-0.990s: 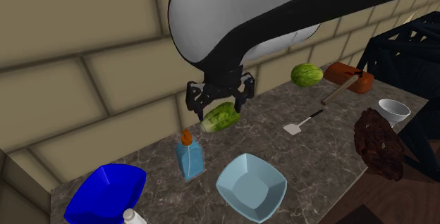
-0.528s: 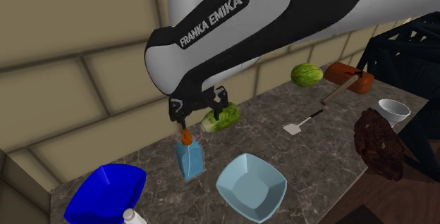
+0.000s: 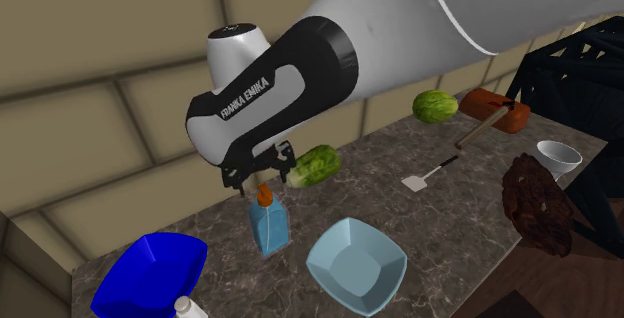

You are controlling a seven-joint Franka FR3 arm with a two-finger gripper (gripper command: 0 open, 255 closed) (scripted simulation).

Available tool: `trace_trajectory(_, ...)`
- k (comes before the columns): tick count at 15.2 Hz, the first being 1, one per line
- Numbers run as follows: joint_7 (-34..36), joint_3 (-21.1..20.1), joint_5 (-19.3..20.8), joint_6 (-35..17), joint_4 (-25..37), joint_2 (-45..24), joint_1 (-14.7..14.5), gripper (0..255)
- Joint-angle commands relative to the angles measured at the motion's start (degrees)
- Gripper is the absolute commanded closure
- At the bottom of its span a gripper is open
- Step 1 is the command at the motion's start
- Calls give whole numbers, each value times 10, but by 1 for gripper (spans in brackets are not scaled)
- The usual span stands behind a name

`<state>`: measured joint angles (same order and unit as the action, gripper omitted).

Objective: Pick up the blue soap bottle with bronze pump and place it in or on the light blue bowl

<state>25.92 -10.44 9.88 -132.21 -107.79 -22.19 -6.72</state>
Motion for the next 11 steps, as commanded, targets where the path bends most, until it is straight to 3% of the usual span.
trace_trajectory(1, 4, 1, 4, -10, -1, -10, -2, 0)
trace_trajectory(6, 9, 7, 13, -42, -4, -39, -4, 0)
trace_trajectory(11, 9, 7, 13, -42, -4, -39, -4, 0)
